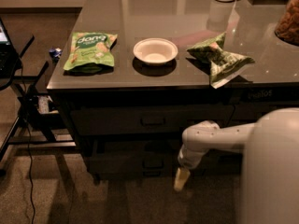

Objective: Open middle drawer

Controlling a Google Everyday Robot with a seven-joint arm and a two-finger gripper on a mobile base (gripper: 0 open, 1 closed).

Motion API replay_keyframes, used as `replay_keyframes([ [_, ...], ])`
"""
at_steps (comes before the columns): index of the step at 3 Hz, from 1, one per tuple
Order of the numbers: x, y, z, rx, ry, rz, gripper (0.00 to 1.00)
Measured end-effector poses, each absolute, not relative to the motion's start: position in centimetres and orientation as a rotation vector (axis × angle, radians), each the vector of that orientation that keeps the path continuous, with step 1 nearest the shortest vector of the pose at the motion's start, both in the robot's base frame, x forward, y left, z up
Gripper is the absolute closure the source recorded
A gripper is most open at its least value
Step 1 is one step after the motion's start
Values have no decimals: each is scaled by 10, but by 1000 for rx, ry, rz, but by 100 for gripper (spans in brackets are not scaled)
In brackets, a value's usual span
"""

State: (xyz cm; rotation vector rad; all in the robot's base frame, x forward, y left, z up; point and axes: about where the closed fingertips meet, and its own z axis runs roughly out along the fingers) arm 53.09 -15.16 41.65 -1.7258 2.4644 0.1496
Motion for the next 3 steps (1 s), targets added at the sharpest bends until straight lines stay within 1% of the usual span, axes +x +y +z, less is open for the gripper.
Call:
replay_keyframes([
  [1, 435, -167, 483, -1783, 2542, 180, 0],
  [2, 443, -163, 483, -1777, 2526, 160, 0],
  [3, 473, -150, 470, -1748, 2475, 144, 0],
])
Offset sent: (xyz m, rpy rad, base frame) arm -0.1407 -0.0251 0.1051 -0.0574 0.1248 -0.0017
